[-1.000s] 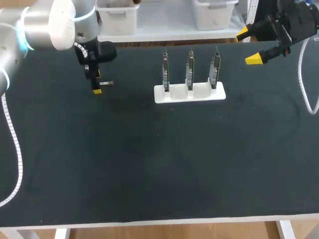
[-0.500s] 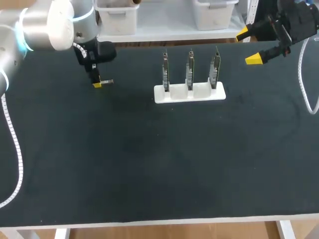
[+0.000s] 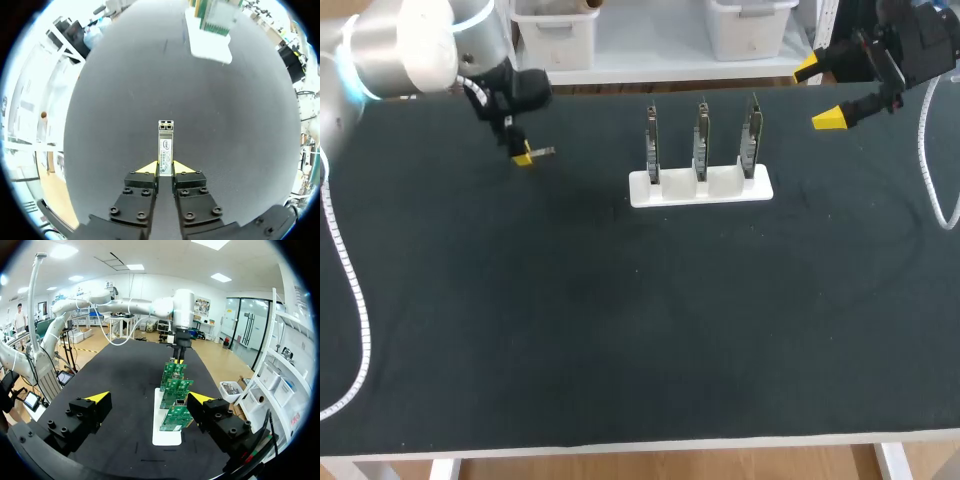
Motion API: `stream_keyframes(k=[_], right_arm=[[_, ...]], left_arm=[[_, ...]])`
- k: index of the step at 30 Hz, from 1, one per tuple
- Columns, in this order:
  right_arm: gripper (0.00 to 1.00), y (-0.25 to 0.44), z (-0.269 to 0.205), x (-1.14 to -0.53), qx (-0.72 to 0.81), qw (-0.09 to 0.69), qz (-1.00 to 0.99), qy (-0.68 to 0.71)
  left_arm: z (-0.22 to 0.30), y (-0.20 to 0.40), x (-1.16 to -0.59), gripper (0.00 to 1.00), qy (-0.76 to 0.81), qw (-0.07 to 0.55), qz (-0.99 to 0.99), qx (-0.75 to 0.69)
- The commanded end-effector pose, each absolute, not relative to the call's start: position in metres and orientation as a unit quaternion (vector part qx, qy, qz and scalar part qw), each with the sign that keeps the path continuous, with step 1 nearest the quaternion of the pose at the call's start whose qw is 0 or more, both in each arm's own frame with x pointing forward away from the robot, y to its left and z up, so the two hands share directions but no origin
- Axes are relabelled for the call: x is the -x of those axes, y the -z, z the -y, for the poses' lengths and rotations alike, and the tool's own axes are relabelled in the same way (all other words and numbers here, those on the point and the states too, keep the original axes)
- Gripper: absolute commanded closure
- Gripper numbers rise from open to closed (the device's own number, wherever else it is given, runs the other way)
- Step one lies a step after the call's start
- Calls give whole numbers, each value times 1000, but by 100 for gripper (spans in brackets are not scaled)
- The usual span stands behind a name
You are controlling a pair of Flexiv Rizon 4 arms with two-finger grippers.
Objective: Pick up the optical module with the left hand, and insert it into the network port with the right hand.
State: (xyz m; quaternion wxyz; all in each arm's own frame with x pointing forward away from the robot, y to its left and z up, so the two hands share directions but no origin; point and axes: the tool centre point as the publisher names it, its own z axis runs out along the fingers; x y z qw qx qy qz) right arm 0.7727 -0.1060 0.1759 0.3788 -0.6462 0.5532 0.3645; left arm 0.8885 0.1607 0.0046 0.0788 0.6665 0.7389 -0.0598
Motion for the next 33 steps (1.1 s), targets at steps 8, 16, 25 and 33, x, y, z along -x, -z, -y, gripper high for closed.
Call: stream_keyframes(k=[8,16,25,33], right_arm=[[0,-176,106,-772,646,379,-553,-364],[0,-176,106,-772,646,379,-553,-364],[0,-176,106,-772,646,379,-553,-364],[0,-176,106,-772,646,379,-553,-364]], left_arm=[[-155,-44,-892,100,185,103,-682,-700],[-147,-45,-890,100,211,140,-639,-726],[-144,-44,-891,100,218,136,-624,-738],[-144,-44,-891,100,218,136,-624,-738]])
